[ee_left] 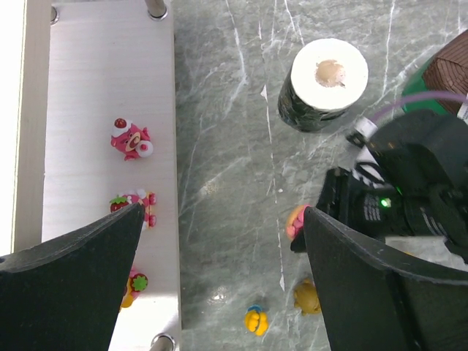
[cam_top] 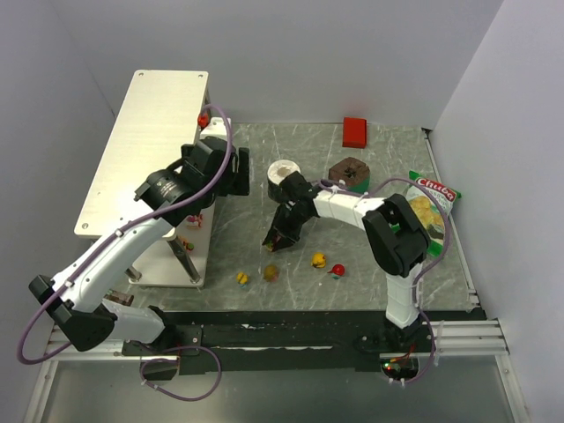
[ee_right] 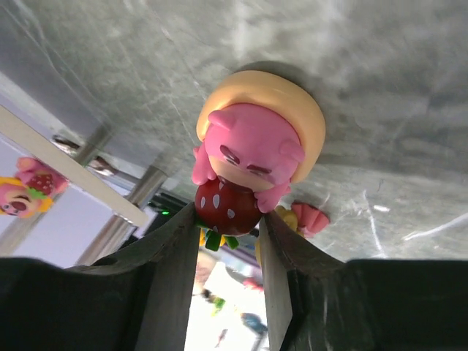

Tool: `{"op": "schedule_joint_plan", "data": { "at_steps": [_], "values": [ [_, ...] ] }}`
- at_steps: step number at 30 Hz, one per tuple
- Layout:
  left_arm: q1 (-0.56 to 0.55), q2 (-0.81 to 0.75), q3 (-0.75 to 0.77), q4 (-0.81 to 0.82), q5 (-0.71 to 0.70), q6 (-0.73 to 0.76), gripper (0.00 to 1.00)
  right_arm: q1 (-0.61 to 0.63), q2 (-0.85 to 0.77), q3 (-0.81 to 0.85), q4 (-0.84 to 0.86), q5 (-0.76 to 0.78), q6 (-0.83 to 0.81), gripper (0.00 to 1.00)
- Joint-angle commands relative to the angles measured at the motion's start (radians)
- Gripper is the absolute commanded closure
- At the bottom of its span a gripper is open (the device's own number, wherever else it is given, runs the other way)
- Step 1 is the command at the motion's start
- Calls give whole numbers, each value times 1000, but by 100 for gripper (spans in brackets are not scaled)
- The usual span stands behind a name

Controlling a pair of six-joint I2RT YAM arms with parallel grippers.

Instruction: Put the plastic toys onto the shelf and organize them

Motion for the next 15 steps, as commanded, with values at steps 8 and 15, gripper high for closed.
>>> {"op": "schedule_joint_plan", "data": {
  "at_steps": [8,15],
  "values": [
    [29,-52,-8,23,7,38,3,64,145,442,-415,267,-648,95],
    [32,-63,-13,23,13,39,4,87,186,496,-521,344,-875,94]
  ]
}}
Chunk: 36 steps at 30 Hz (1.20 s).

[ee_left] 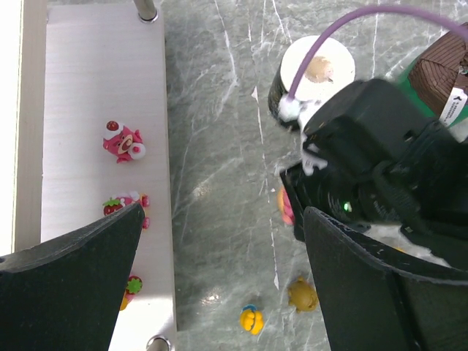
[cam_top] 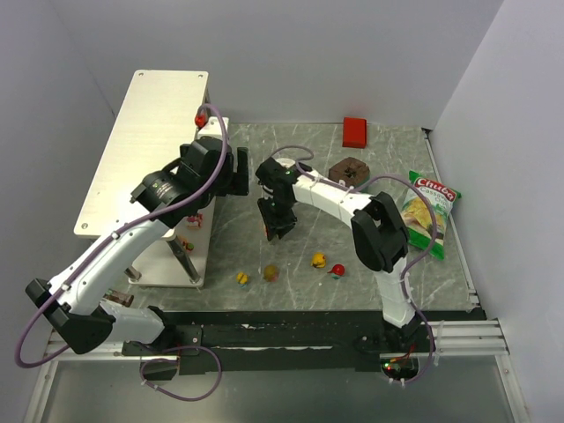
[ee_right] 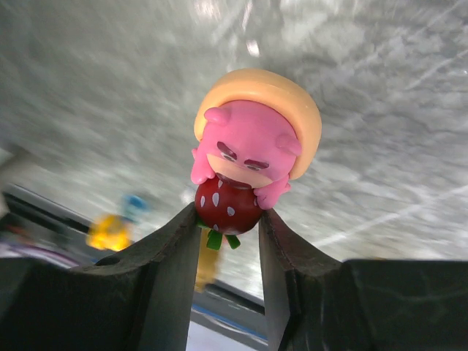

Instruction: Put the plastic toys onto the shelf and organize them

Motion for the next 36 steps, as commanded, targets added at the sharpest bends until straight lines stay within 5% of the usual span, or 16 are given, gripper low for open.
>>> {"op": "schedule_joint_plan", "data": {
  "at_steps": [1,5,13,17,21,24,30,36],
  "values": [
    [20,-43,-1,6,-27,31,4,14,56,59,-143,70,-228,93],
    [20,-45,3,4,-22,34,4,32,89,93,-208,88,-334,88],
    [20,-43,5,-2,-19,31,3,35,76,119,-210,118,-346,63],
    [20,-45,3,-1,-19,33,4,32,10,91,-136,127,-284,25],
    [22,-48,3,1,-19,34,4,27,-64,52,-55,137,-204,13],
    [22,-52,2,-1,-24,36,4,17,-133,22,-15,165,-78,11],
    [23,-60,0,7,-30,28,4,-5,-356,-186,64,179,454,13],
    [25,-72,-15,24,-22,28,4,-6,-458,-421,200,52,879,16]
  ]
}}
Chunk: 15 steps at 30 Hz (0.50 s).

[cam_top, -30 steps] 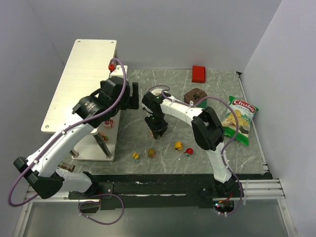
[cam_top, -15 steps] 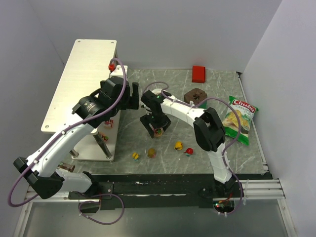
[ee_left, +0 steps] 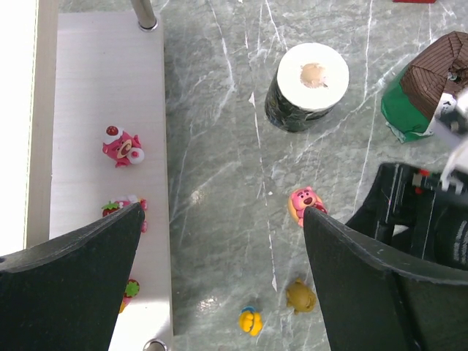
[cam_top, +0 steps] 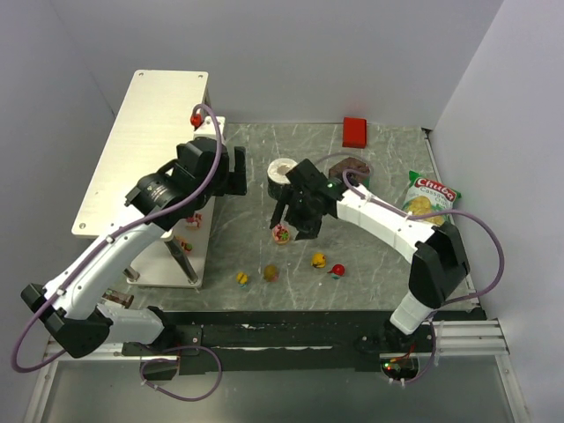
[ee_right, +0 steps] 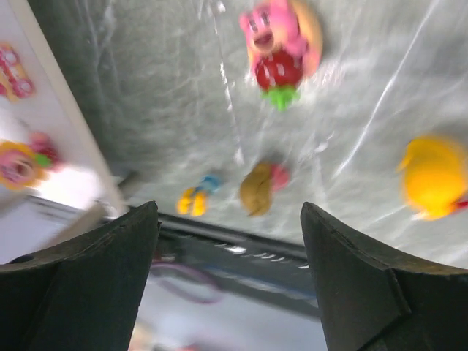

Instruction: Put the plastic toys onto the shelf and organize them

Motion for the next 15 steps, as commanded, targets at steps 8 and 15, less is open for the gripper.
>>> {"op": "schedule_joint_plan", "data": {
  "at_steps": [8,15],
  "values": [
    [26,-64,-31,28,-21,29,4,-23,20,-176,196,-94,568,16],
    [26,-67,-33,33,-10,29,4,-55,103,-186,258,-115,616,20]
  ]
}}
